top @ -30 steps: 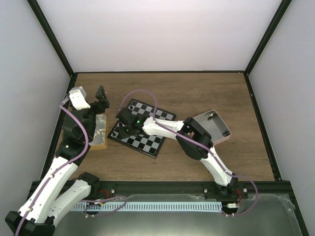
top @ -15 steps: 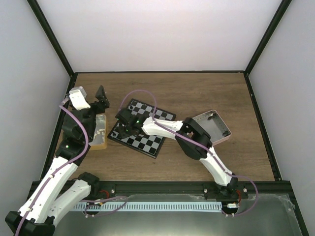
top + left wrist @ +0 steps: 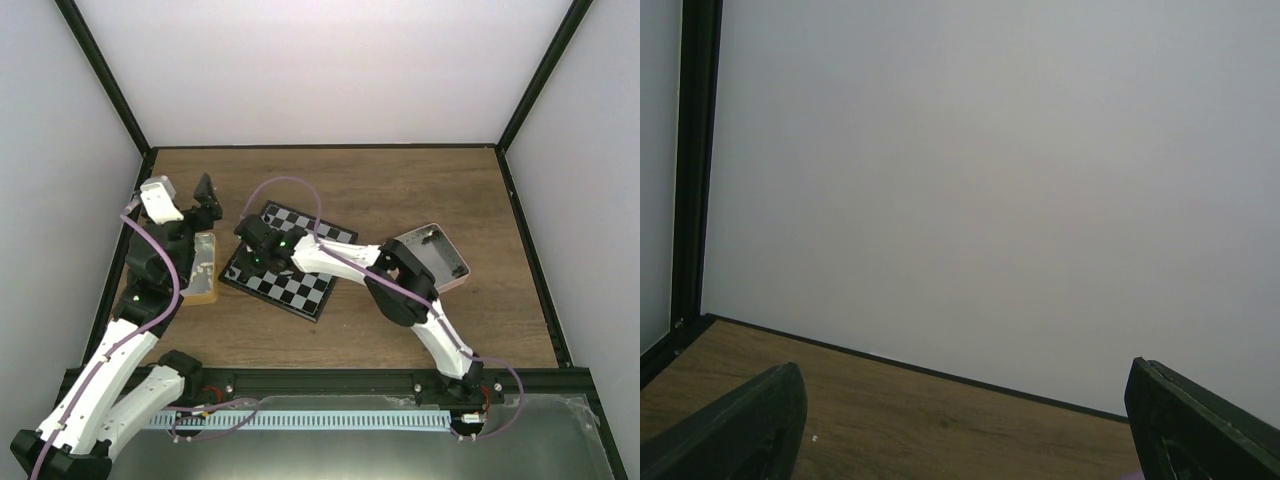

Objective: Set up the chess pieces on the board
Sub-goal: Place the chess piece on the chessboard, then pick up the chess piece from the storage box.

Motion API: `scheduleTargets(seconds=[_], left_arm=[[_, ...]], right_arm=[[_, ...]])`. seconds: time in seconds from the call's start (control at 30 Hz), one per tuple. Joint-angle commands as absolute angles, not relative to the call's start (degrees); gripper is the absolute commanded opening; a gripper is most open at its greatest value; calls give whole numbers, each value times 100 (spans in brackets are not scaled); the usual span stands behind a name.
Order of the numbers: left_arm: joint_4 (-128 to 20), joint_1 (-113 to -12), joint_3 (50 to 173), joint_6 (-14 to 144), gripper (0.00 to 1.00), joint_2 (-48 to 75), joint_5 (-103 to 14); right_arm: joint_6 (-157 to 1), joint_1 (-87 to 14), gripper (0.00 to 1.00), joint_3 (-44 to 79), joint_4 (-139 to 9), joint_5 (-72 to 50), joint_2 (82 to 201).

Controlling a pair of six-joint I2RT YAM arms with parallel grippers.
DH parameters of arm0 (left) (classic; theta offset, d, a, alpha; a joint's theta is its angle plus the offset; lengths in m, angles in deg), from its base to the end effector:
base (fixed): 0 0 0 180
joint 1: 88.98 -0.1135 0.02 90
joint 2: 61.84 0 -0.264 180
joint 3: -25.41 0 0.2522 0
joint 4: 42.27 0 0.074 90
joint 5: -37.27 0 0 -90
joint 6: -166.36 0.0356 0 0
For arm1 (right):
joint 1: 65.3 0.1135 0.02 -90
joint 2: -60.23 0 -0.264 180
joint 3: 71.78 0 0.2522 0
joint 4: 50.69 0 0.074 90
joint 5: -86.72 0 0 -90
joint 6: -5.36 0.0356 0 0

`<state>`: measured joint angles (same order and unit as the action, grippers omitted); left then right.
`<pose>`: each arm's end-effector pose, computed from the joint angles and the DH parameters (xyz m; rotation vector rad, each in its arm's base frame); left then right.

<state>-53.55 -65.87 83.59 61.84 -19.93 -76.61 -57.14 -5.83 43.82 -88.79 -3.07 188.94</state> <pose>0.1637 -0.0542 0.3698 -0.2261 1.4779 -0.2211 0.2538 0.4301 0.1769 -0.7085 2.4794 0.6213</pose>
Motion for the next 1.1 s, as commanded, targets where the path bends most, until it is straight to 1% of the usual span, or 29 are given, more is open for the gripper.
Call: scheduleTargets(seconds=[0.0, 0.13, 0.27, 0.47, 0.57, 0.67, 0.77, 0.87, 0.97, 1.07], left_arm=[[-5282, -6613, 8390, 6248, 89, -2080, -7628], [-5279, -6613, 8382, 6257, 89, -2106, -7629], [-5304, -6618, 8368, 6212, 89, -2062, -7571], [-5233, -6613, 8355, 6169, 89, -1985, -7480], [-5225, -6613, 8370, 6160, 89, -1934, -7416], [-5229, -6613, 8373, 6160, 89, -1920, -7409], [-5227, -6614, 8377, 6163, 89, -1908, -7404], [-5227, -6613, 8388, 6150, 89, -1902, -7397], [-5240, -6613, 8391, 6151, 89, -1906, -7394], [-5267, -6613, 8391, 6171, 89, -1912, -7416]], right_arm=[[-5690, -525, 33, 4206, -8750, -225, 18117], [-5629, -560, 38, 3449, -8548, 86, 17328], [-5273, -874, 39, 2347, -8362, 386, 16308], [-4346, -2168, 38, 620, -8464, 859, 14912], [-3995, -2907, 37, -35, -8631, 1147, 14492], [-3655, -3553, 35, -548, -8748, 1497, 14260], [-3411, -4193, 34, -872, -8644, 1514, 14141], [-3328, -4832, 32, -1136, -8268, 1175, 14147], [-3372, -5503, 31, -1243, -7788, 560, 14370], [-3335, -5876, 29, -1121, -7615, 208, 14738]])
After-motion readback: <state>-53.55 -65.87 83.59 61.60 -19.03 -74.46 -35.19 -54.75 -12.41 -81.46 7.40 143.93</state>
